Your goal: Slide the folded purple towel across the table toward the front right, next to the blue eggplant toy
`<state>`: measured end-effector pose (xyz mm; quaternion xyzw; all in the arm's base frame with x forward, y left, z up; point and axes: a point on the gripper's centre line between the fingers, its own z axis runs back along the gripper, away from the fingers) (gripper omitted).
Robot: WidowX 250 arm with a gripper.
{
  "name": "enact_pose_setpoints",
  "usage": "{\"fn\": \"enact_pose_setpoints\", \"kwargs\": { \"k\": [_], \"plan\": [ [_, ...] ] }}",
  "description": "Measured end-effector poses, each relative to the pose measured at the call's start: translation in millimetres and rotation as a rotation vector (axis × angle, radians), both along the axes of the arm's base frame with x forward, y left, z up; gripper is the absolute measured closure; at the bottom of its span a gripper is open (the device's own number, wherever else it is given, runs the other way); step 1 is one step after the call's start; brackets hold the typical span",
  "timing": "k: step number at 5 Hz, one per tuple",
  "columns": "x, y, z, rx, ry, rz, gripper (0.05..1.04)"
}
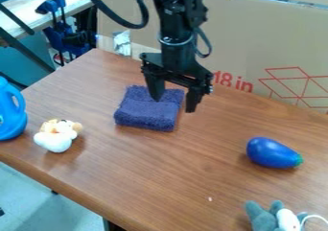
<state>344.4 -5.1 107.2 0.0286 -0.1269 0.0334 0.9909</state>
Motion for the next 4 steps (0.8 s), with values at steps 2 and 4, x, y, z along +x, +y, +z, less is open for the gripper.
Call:
{"fn": "enact_pose_setpoints", "kwargs": {
  "k": [2, 4],
  "plan": [
    [11.8, 32.2, -8.6, 0.037, -0.047, 0.093, 0.076],
    [25.9, 50.0, -20.0, 0.027, -0.068, 0.166, 0.076]
  ]
}}
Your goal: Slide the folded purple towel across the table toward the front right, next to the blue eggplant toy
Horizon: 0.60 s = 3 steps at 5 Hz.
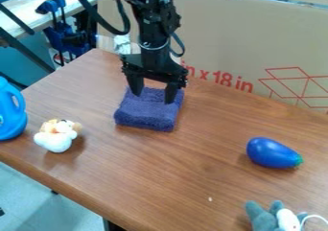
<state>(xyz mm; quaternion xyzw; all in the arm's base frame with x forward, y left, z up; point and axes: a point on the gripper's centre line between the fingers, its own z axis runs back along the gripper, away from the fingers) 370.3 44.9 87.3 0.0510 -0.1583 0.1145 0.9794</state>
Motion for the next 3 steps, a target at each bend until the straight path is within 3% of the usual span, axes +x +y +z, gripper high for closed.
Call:
{"fn": "enact_pose_setpoints", "kwargs": {
  "k": [1, 3],
  "plan": [
    [4.2, 6.7, -9.1, -0.015, -0.012, 0.054, 0.076],
    [10.5, 6.5, -40.5, 0.02, 0.062, 0.099, 0.076]
  ]
}}
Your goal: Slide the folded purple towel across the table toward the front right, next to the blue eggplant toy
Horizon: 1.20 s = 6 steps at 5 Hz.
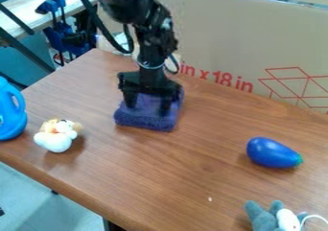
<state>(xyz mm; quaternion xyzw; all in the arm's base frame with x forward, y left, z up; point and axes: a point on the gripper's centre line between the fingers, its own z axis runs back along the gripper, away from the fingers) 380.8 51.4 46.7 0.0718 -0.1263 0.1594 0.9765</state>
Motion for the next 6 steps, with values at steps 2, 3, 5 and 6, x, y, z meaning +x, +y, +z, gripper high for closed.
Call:
{"fn": "enact_pose_setpoints", "kwargs": {
  "k": [2, 3, 5, 6],
  "plan": [
    [-1.4, -20.3, -6.1, -0.052, 0.069, -0.031, 0.076],
    [-10.7, -33.8, -9.3, -0.088, 0.119, -0.045, 0.076],
    [-45.1, -85.2, -10.9, -0.129, 0.201, -0.13, 0.076],
    [-55.9, -114.3, -11.1, -0.132, 0.246, -0.2, 0.076]
  ]
}}
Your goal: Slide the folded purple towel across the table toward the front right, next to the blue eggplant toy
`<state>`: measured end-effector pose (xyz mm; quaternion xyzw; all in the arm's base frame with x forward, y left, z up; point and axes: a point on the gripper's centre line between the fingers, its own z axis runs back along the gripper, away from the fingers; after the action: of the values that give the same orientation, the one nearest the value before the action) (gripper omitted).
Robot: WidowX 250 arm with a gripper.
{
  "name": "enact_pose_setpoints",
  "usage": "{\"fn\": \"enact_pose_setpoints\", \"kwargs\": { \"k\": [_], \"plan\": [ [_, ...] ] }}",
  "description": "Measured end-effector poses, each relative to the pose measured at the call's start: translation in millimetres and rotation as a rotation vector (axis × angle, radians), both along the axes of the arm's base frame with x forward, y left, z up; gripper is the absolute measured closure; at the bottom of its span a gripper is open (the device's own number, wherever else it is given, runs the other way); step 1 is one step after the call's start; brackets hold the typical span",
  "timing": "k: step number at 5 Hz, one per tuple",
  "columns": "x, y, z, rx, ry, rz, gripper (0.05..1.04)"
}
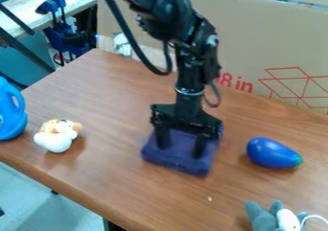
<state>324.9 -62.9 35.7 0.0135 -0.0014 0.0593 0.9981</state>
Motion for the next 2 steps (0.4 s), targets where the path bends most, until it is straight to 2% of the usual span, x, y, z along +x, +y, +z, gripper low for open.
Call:
{"fn": "enact_pose_setpoints", "kwargs": {
  "k": [1, 2],
  "plan": [
    [-10.6, -20.9, 3.2, -0.011, 0.055, -0.064, 0.076],
    [-23.8, -25.6, 6.4, -0.005, 0.109, -0.083, 0.076]
  ]
}}
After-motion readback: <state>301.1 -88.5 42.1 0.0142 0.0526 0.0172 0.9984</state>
